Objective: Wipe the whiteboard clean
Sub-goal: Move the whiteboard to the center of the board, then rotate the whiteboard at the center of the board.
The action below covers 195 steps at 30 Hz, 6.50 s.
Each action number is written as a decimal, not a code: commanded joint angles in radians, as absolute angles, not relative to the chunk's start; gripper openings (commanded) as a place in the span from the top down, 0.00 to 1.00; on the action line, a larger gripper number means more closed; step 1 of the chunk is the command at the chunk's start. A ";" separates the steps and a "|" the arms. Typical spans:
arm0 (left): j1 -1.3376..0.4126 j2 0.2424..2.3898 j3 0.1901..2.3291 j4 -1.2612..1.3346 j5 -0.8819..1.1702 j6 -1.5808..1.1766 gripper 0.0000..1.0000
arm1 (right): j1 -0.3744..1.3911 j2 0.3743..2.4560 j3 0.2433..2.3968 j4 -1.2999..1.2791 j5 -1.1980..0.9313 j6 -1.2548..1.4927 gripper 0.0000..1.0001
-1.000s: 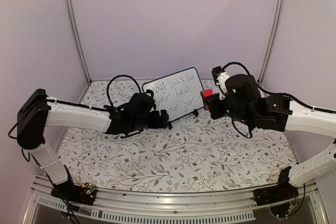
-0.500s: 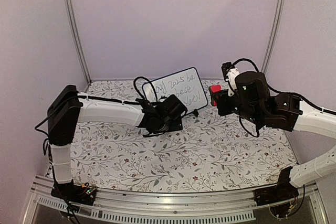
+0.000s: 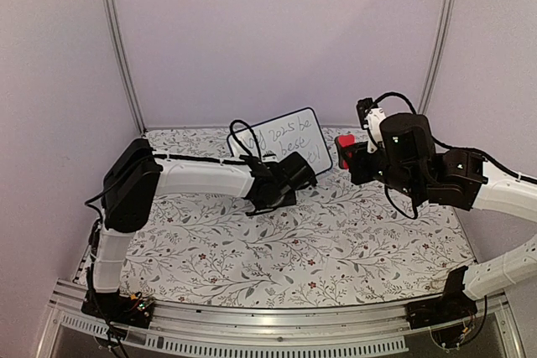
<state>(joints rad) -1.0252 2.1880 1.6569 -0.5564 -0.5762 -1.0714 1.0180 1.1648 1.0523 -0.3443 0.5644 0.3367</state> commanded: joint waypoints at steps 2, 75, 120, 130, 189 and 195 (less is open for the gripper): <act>-1.031 2.251 1.703 -0.598 -0.614 -1.071 0.42 | 1.012 1.174 1.040 -0.345 0.544 0.336 0.82; -1.003 2.275 1.583 -0.581 -0.661 -1.134 0.99 | 1.012 1.240 1.038 -0.319 0.443 0.342 0.83; -1.130 1.492 0.966 -0.299 -0.645 -0.938 0.12 | 1.011 1.228 1.066 -0.346 0.462 0.320 0.83; -0.772 1.148 0.512 0.357 -0.165 -0.568 0.00 | 1.008 1.235 1.061 -0.330 0.444 0.308 0.83; -0.401 1.628 0.693 0.792 0.506 -0.700 0.74 | 1.008 1.340 1.087 -0.316 0.288 0.305 0.84; -0.436 1.578 0.635 0.801 0.459 -0.699 0.81 | 1.008 1.360 1.098 -0.312 0.278 0.302 0.85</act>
<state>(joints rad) -0.4095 1.6207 0.6674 0.7486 0.4957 -0.6998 1.0130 1.3426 1.0607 -0.3279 0.2935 0.3134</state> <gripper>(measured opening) 0.214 0.203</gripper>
